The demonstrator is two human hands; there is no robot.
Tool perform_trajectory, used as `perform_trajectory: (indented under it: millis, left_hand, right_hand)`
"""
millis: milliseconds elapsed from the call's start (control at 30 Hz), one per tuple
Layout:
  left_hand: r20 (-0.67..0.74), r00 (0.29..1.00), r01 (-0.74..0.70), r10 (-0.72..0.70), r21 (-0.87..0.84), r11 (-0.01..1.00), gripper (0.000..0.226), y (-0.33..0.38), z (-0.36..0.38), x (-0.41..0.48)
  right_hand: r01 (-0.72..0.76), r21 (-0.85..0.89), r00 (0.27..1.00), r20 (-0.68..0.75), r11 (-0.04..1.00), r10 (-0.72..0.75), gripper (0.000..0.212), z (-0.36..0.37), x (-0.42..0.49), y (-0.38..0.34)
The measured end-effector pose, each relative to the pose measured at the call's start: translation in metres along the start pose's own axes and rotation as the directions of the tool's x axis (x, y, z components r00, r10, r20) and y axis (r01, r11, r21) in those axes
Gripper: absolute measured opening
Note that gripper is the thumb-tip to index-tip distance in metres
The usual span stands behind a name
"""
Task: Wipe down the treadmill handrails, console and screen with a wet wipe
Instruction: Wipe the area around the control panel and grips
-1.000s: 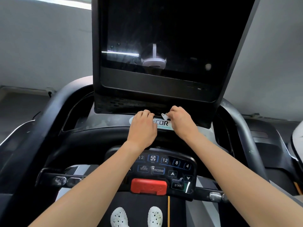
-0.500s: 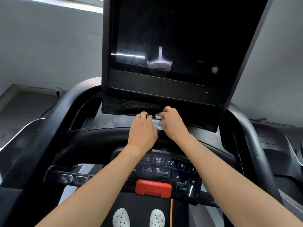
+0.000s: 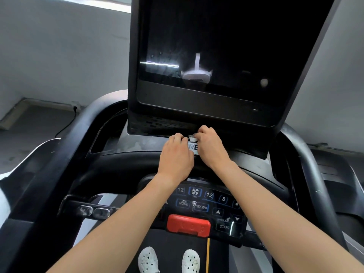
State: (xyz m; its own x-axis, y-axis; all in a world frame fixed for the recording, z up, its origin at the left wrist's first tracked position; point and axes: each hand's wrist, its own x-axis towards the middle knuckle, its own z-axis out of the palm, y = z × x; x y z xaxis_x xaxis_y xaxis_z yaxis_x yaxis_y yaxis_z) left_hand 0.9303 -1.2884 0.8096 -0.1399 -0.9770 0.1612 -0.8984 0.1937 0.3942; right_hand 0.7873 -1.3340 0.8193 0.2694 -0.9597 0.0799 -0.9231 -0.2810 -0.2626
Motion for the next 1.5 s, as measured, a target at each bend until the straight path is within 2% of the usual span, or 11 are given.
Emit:
perform_trajectory:
  millis: [167, 267, 533, 700, 800, 933, 1067, 1167, 1267, 1400, 1500]
  left_hand:
    - [-0.021, 1.000, 0.002, -0.002, 0.005, 1.000, 0.027, -0.001, 0.003, 0.001]
    - [-0.022, 1.000, 0.002, -0.001, 0.030, 1.000, 0.024, -0.002, 0.005, 0.002]
    - [0.006, 1.000, -0.006, 0.006, 0.063, 0.998, 0.027, 0.001, 0.002, 0.002]
    - [0.010, 1.000, 0.029, -0.029, 0.055, 0.998, 0.031, 0.014, 0.001, 0.000]
    - [0.019, 1.000, 0.011, -0.012, 0.042, 0.999, 0.036, 0.017, 0.001, -0.002]
    - [0.032, 0.999, -0.023, 0.023, 0.020, 1.000, 0.037, 0.019, 0.002, -0.003]
    - [0.034, 0.994, -0.106, 0.107, -0.034, 0.994, 0.035, 0.035, 0.003, -0.005]
    - [0.050, 0.979, -0.194, 0.197, -0.058, 0.979, 0.032, 0.052, 0.003, -0.006]
    - [0.085, 0.968, -0.230, 0.235, -0.066, 0.971, 0.034, 0.061, 0.005, -0.007]
    - [0.124, 0.958, -0.257, 0.257, -0.019, 0.966, 0.034, 0.058, 0.008, -0.009]
    - [0.128, 0.960, -0.250, 0.248, 0.001, 0.968, 0.033, 0.061, 0.008, -0.009]
  right_hand:
    - [-0.077, -0.080, 0.996, -0.050, 0.994, 0.074, 0.027, -0.008, -0.010, 0.025]
    - [-0.121, -0.051, 0.988, -0.102, 0.991, 0.116, 0.025, -0.007, -0.016, 0.027]
    - [-0.019, 0.033, 1.000, 0.012, 0.999, 0.018, 0.031, -0.010, -0.008, 0.021]
    - [-0.048, 0.069, 0.984, -0.167, 0.996, 0.059, 0.018, -0.016, -0.042, 0.046]
    - [-0.222, 0.131, 0.928, -0.276, 0.966, 0.250, 0.016, -0.016, -0.064, 0.060]
    - [-0.457, 0.260, 0.813, -0.266, 0.851, 0.518, 0.022, -0.023, -0.074, 0.078]
    - [-0.316, 0.252, 0.908, -0.199, 0.915, 0.369, 0.020, -0.021, -0.073, 0.059]
    - [-0.237, 0.247, 0.942, -0.180, 0.940, 0.285, 0.019, -0.020, -0.076, 0.058]
    - [-0.300, 0.211, 0.917, -0.205, 0.930, 0.343, 0.017, -0.022, -0.087, 0.078]
    - [-0.465, 0.252, 0.802, -0.287, 0.849, 0.524, 0.012, -0.025, -0.107, 0.100]
    - [-0.432, 0.274, 0.811, -0.299, 0.859, 0.503, 0.024, -0.023, -0.109, 0.092]
